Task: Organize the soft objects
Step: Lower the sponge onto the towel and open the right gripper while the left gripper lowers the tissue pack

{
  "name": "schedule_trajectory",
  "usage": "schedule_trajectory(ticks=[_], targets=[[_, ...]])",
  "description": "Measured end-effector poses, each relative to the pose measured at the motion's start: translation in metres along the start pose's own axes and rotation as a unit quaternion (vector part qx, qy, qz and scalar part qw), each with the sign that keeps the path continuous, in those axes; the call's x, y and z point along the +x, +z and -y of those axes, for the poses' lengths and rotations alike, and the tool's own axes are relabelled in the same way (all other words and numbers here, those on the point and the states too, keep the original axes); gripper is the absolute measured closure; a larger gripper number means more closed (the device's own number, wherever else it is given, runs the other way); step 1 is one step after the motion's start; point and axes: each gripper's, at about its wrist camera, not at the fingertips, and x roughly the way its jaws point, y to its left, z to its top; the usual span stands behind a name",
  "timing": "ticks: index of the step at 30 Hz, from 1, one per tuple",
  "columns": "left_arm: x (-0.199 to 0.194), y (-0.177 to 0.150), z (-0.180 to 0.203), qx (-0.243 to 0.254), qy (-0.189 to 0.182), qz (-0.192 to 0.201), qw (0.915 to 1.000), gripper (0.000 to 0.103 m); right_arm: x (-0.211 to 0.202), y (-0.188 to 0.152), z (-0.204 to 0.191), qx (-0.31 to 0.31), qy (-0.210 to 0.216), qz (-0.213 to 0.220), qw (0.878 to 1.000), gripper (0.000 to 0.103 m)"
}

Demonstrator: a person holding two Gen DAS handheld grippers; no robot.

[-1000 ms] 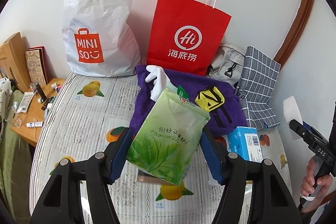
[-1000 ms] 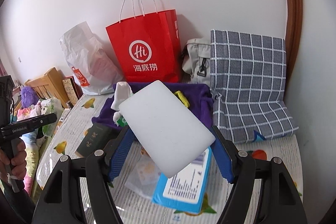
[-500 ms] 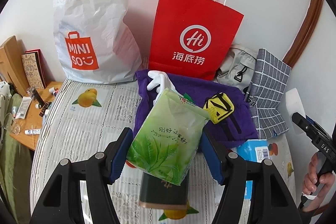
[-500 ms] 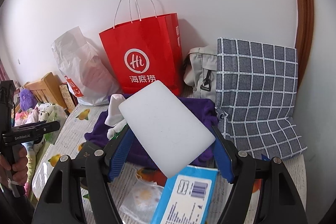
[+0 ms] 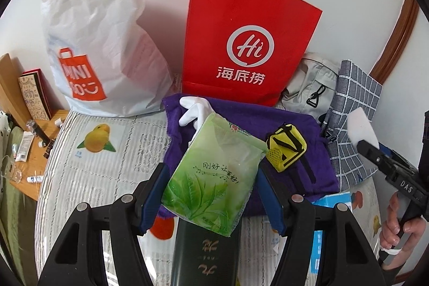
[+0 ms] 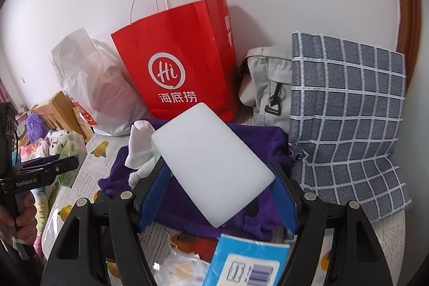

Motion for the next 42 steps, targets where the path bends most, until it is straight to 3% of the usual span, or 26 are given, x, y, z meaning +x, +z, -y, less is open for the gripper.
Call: schedule_trajectory(ticks=[12, 19, 33, 36, 39, 42], targets=[[0.051, 0.014, 0.028, 0.018, -0.023, -0.03, 0.9991, 0.039, 0.051, -0.011, -0.005, -0.024, 0.02, -0.069, 0.997, 0.03], [0.082, 0.009, 0.037, 0.019, -0.034, -0.055, 0.9977, 0.039, 0.089, -0.025, -0.008, 0.001, 0.06, -0.111, 0.992, 0.03], [0.107, 0.004, 0.025, 0.026, -0.026, -0.079, 0.9962, 0.039, 0.134, -0.045, -0.018, -0.024, 0.033, -0.161, 0.986, 0.03], [0.111, 0.004, 0.025, 0.025, -0.025, -0.083, 0.9959, 0.039, 0.14, -0.047, -0.022, -0.031, 0.039, -0.17, 0.984, 0.026], [0.114, 0.005, 0.024, 0.023, -0.025, -0.085, 0.9958, 0.039, 0.144, -0.048, -0.019, -0.019, 0.052, -0.18, 0.982, 0.011], [0.117, 0.004, 0.024, 0.022, -0.027, -0.088, 0.9955, 0.039, 0.142, -0.047, -0.015, -0.007, 0.065, -0.177, 0.982, 0.011]])
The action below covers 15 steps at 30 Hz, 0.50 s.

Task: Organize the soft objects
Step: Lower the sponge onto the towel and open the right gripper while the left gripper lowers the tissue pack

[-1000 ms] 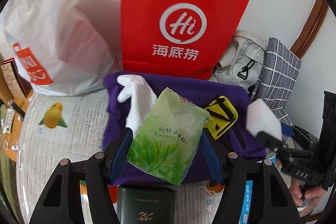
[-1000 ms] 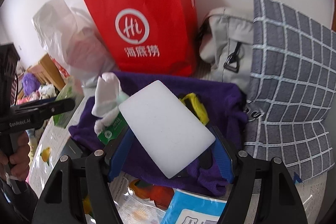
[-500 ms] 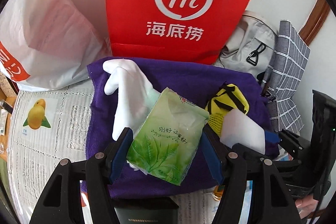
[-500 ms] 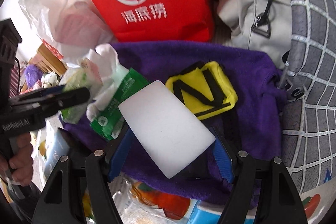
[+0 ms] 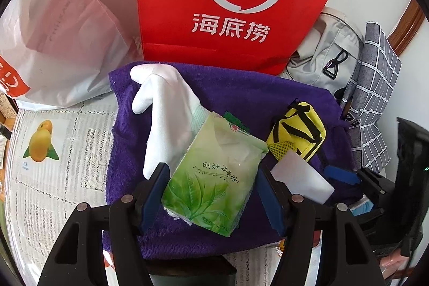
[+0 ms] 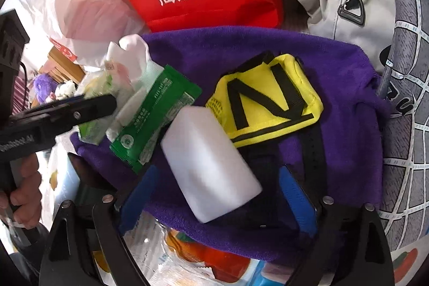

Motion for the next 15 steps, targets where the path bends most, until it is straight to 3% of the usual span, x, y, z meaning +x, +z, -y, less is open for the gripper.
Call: schedule_trajectory(ticks=[5, 15], targets=[[0.006, 0.0, 0.002, 0.002, -0.009, -0.005, 0.9999, 0.039, -0.017, 0.001, 0.002, 0.001, 0.007, 0.03, 1.0, 0.011], [0.016, -0.001, 0.011, 0.007, -0.023, -0.024, 0.9994, 0.039, -0.052, 0.006, 0.015, -0.002, -0.024, 0.075, 0.997, 0.011]])
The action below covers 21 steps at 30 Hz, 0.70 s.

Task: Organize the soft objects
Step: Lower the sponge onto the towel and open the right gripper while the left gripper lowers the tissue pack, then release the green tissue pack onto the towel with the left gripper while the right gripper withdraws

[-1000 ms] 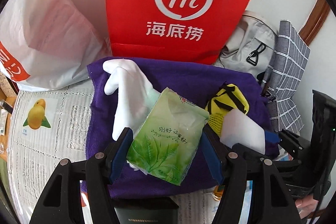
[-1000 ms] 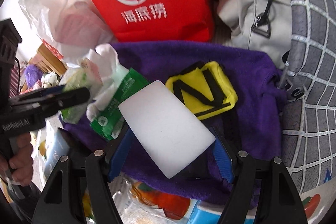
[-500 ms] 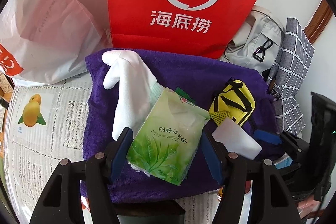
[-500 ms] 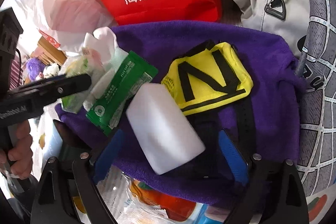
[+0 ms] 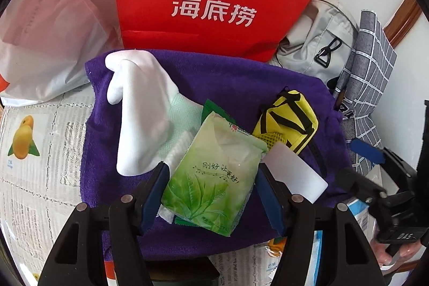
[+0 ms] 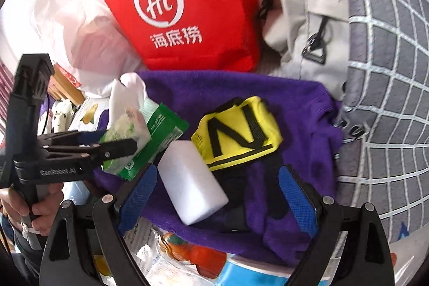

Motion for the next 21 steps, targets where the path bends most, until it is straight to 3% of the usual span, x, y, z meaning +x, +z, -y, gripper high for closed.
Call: schedule_trajectory(ticks=[9, 11, 21], targets=[[0.008, 0.001, -0.003, -0.01, 0.0, -0.018, 0.9998, 0.036, -0.015, 0.001, 0.004, 0.0, -0.002, 0.015, 1.0, 0.011], [0.01, 0.001, -0.003, -0.009, 0.007, -0.02, 0.9997, 0.031, -0.016, 0.0, 0.004, -0.003, -0.001, 0.016, 1.0, 0.011], [-0.01, 0.004, -0.01, -0.016, -0.004, -0.002, 0.9999, 0.029, -0.016, -0.001, -0.004, -0.019, -0.006, 0.017, 1.0, 0.011]])
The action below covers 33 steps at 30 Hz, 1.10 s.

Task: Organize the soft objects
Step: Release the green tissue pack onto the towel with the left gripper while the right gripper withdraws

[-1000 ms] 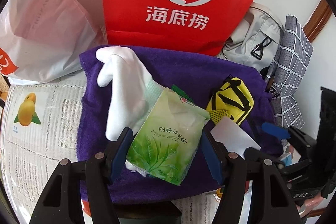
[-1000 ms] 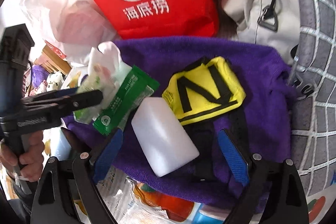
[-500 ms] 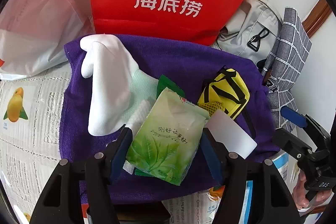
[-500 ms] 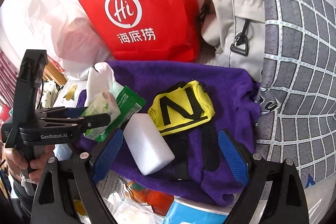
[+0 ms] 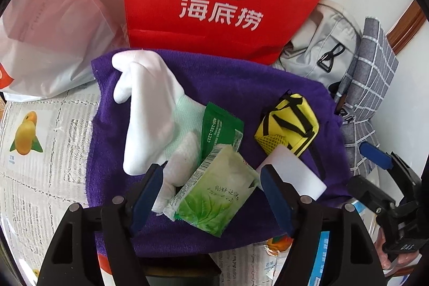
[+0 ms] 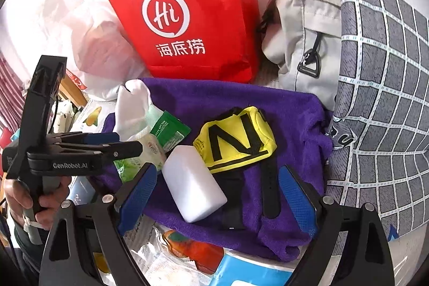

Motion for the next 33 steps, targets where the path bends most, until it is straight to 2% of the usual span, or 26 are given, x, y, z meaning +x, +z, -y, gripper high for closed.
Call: schedule_trajectory(ticks=[8, 19, 26, 28, 29, 33], targets=[[-0.011, 0.001, -0.007, -0.014, -0.005, 0.007, 0.9999, 0.029, -0.027, -0.017, -0.021, -0.031, -0.005, 0.024, 0.999, 0.014], [-0.029, 0.0, -0.007, -0.019, -0.006, 0.019, 0.9996, 0.029, -0.017, -0.087, -0.071, -0.089, 0.021, -0.062, 0.994, 0.018], [-0.067, -0.005, 0.003, -0.002, -0.004, 0.055, 0.9985, 0.029, -0.008, -0.125, -0.09, -0.116, -0.004, -0.11, 0.987, 0.018], [-0.079, -0.01, 0.005, 0.006, 0.004, 0.068, 0.9977, 0.029, -0.006, -0.133, -0.095, -0.124, -0.014, -0.125, 0.984, 0.025], [-0.083, -0.013, 0.005, 0.011, 0.009, 0.07, 0.9975, 0.029, -0.005, -0.136, -0.098, -0.132, -0.019, -0.133, 0.982, 0.025], [-0.101, -0.028, -0.008, 0.001, 0.013, 0.076, 0.997, 0.029, 0.005, -0.149, -0.114, -0.184, -0.068, -0.145, 0.97, 0.025]])
